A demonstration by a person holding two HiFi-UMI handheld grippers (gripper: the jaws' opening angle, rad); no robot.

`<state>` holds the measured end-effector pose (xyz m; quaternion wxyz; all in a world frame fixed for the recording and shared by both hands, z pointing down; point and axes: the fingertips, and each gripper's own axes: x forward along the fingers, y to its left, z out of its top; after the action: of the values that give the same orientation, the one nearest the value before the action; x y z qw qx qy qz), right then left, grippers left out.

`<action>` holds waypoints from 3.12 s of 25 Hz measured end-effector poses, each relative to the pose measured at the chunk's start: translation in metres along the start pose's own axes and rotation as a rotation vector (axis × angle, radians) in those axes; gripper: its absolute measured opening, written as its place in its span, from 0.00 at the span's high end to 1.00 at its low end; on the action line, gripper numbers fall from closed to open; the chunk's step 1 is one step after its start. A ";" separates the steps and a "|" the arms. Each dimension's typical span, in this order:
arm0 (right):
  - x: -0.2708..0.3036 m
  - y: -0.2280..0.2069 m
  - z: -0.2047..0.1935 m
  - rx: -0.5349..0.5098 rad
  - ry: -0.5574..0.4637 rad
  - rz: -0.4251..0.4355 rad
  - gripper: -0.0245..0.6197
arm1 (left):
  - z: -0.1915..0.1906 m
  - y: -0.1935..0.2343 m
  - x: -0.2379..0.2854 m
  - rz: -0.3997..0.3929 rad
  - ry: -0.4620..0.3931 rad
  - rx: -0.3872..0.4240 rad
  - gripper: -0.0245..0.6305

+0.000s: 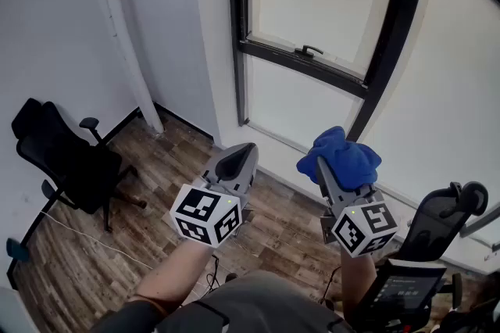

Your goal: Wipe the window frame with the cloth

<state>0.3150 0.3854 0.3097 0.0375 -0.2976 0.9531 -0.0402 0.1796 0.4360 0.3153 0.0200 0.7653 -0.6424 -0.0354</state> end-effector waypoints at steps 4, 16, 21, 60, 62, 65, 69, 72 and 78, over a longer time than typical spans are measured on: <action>0.002 -0.004 0.003 -0.008 -0.003 0.005 0.73 | 0.004 0.002 -0.001 0.012 -0.014 0.008 0.96; 0.017 0.014 -0.002 0.003 -0.004 0.024 0.73 | 0.002 0.022 -0.010 0.016 -0.014 0.010 0.96; 0.042 0.031 -0.007 0.006 -0.003 0.021 0.73 | 0.002 0.047 -0.019 -0.004 -0.021 0.002 0.96; 0.312 -0.092 -0.008 0.027 -0.016 0.128 0.73 | 0.015 0.222 0.206 0.049 -0.010 0.051 0.96; 0.322 -0.110 -0.009 0.019 -0.011 0.132 0.73 | 0.013 0.226 0.224 0.063 -0.012 0.054 0.96; 0.339 -0.134 -0.011 0.005 -0.003 0.130 0.73 | 0.008 0.232 0.250 0.072 -0.002 0.055 0.96; 0.360 -0.139 -0.011 0.003 0.004 0.142 0.73 | 0.005 0.244 0.267 0.065 0.010 0.054 0.96; 0.379 -0.141 -0.010 0.003 0.004 0.130 0.73 | 0.007 0.259 0.280 0.046 0.011 0.054 0.96; 0.428 -0.142 -0.012 -0.018 0.008 0.099 0.73 | 0.011 0.303 0.314 -0.002 -0.005 0.052 0.96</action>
<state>0.0425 0.0255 0.3157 0.0330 -0.2500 0.9672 -0.0311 -0.0650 0.0746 0.3185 -0.0017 0.7662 -0.6423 -0.0206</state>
